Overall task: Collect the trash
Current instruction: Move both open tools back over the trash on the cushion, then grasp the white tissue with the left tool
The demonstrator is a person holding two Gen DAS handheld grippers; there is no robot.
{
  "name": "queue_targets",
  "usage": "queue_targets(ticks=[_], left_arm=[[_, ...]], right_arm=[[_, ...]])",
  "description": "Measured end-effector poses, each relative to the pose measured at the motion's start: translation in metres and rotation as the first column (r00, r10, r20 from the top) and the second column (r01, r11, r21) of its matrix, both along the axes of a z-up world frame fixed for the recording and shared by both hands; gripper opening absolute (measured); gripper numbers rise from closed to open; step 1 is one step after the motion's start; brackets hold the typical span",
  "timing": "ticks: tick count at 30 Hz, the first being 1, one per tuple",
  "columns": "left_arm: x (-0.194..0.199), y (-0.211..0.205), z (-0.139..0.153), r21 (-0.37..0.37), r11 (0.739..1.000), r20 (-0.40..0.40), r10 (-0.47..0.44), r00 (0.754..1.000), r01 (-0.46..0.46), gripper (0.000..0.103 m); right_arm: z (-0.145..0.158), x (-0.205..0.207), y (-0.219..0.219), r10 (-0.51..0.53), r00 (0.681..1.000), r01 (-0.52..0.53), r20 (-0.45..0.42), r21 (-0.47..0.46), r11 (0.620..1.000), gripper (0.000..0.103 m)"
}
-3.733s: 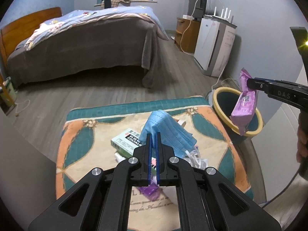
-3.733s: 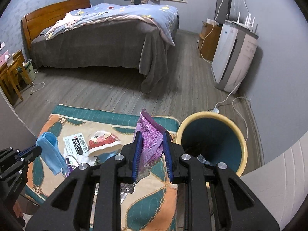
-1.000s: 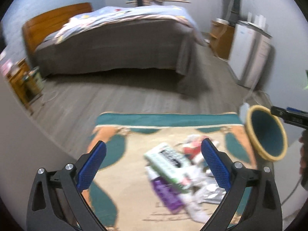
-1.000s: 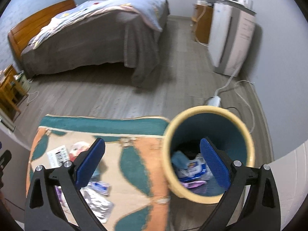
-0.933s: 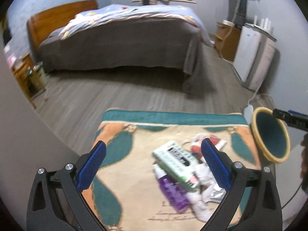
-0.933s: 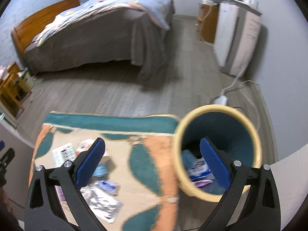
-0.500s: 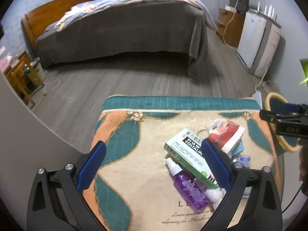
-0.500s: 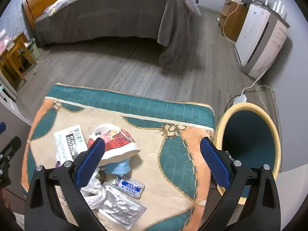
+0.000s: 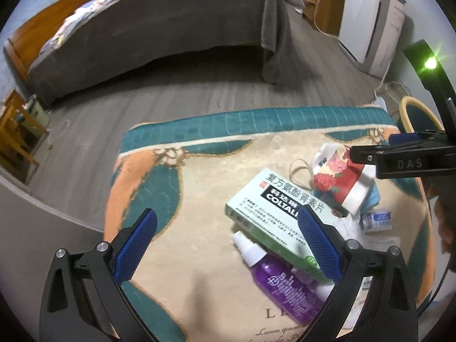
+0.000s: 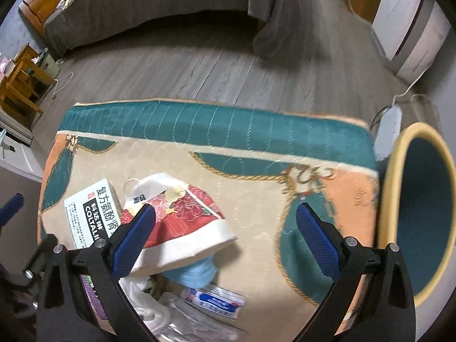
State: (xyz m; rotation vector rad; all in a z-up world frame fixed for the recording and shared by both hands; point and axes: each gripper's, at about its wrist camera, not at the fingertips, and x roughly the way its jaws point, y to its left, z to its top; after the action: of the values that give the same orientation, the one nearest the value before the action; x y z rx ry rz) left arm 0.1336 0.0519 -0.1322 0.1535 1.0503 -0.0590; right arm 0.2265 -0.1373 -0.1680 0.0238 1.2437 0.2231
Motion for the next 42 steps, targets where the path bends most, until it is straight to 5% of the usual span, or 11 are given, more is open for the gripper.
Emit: queue_targets(ticks=[6, 10, 14, 20, 24, 27, 34, 42], left_arm=[[0.006, -0.007, -0.012, 0.008, 1.000, -0.036, -0.022, 0.999, 0.022, 0.098], [0.005, -0.013, -0.015, 0.034, 0.998, -0.040, -0.047, 0.998, 0.048, 0.098], [0.003, -0.014, -0.017, 0.024, 0.998, -0.051, -0.053, 0.997, 0.054, 0.098], [0.003, -0.013, -0.023, -0.045, 0.999, -0.092, -0.033, 0.995, 0.029, 0.098], [0.004, -0.010, -0.027, -0.150, 0.988, -0.138, 0.000, 0.990, -0.021, 0.095], [0.002, -0.015, -0.024, -0.139, 0.990, -0.124, 0.016, 0.992, -0.033, 0.095], [-0.012, -0.061, -0.021, -0.143, 0.982, -0.108, -0.140, 0.984, 0.124, 0.093], [-0.028, -0.101, -0.027, -0.185, 0.948, -0.115, -0.282, 0.952, 0.259, 0.077]], right_arm=[[-0.016, 0.000, 0.004, 0.000, 0.994, 0.013, -0.113, 0.112, 0.994, 0.074], [-0.012, -0.002, -0.001, -0.025, 0.990, 0.052, -0.141, 0.193, 0.980, 0.036], [0.006, -0.009, -0.006, -0.029, 0.992, 0.059, -0.122, 0.245, 0.968, 0.022], [0.053, -0.017, -0.003, 0.015, 1.000, -0.018, 0.015, 0.215, 0.976, 0.017], [0.091, -0.026, -0.008, 0.046, 0.984, -0.063, 0.173, 0.096, 0.993, 0.014], [0.102, -0.028, -0.015, 0.044, 0.976, -0.064, 0.213, 0.086, 0.994, 0.007], [0.091, -0.027, -0.028, 0.036, 0.981, -0.051, 0.189, 0.072, 0.996, 0.000], [0.066, -0.030, -0.063, -0.016, 0.993, 0.010, 0.115, 0.052, 0.999, 0.001]])
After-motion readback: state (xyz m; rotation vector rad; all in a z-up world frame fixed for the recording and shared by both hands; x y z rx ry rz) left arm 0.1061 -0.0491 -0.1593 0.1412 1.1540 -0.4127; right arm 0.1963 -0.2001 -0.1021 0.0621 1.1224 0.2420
